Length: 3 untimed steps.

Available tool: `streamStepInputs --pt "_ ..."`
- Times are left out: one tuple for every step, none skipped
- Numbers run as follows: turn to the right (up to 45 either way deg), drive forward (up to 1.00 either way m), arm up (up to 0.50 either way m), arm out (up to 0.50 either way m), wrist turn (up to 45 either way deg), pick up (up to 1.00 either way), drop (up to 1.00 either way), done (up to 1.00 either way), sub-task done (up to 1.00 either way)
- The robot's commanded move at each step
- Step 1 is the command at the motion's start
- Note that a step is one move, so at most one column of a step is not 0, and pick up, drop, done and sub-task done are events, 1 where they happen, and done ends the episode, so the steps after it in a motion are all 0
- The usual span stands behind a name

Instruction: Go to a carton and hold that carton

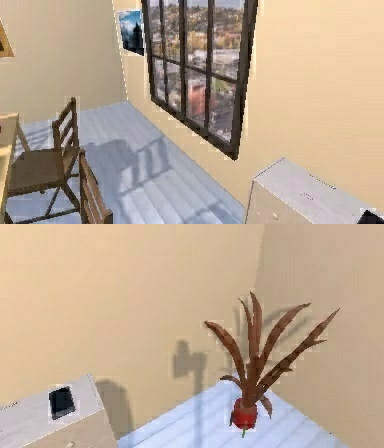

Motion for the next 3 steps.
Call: streamStepInputs --pt "0.0 0.55 0.0 0.0 0.0 0.0 0.0 0.0 0.0" --pt "-33.0 0.0 0.0 0.0 0.0 0.0 0.0 0.0 0.0" --pt "0.0 0.25 0.0 0.0 0.0 0.0 0.0 0.0 0.0"
